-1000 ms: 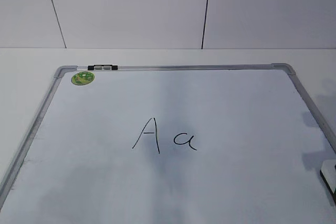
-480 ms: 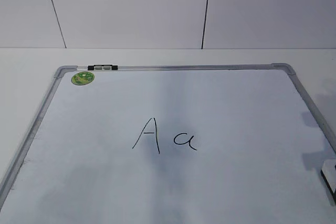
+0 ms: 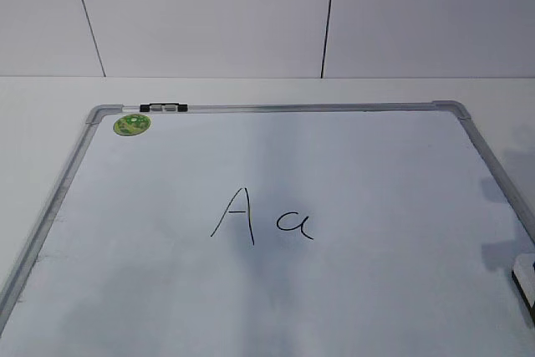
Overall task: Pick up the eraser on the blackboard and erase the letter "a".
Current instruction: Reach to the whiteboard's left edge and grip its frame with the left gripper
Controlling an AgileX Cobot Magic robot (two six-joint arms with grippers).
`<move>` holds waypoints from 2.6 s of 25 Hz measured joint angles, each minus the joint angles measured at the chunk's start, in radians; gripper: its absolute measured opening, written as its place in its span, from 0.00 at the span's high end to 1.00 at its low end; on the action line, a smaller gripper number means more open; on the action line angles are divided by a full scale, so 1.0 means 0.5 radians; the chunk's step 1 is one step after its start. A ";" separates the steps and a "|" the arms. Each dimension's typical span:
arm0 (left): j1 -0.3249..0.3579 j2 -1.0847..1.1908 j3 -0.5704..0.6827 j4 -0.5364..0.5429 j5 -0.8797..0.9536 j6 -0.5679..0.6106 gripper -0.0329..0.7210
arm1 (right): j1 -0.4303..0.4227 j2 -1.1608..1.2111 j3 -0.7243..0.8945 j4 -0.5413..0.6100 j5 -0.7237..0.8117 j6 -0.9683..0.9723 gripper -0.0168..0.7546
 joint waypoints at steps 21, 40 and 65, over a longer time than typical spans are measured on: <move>-0.139 0.000 0.000 0.000 -0.004 0.000 0.64 | 0.000 0.000 0.000 0.036 -0.004 0.000 0.27; -0.143 0.468 -0.048 -0.176 -0.106 0.000 0.64 | -0.003 0.008 -0.094 0.278 -0.041 0.039 0.27; -0.147 2.142 -0.589 -0.316 -0.220 -0.028 0.64 | -0.003 0.008 -0.230 0.510 0.100 -0.159 0.27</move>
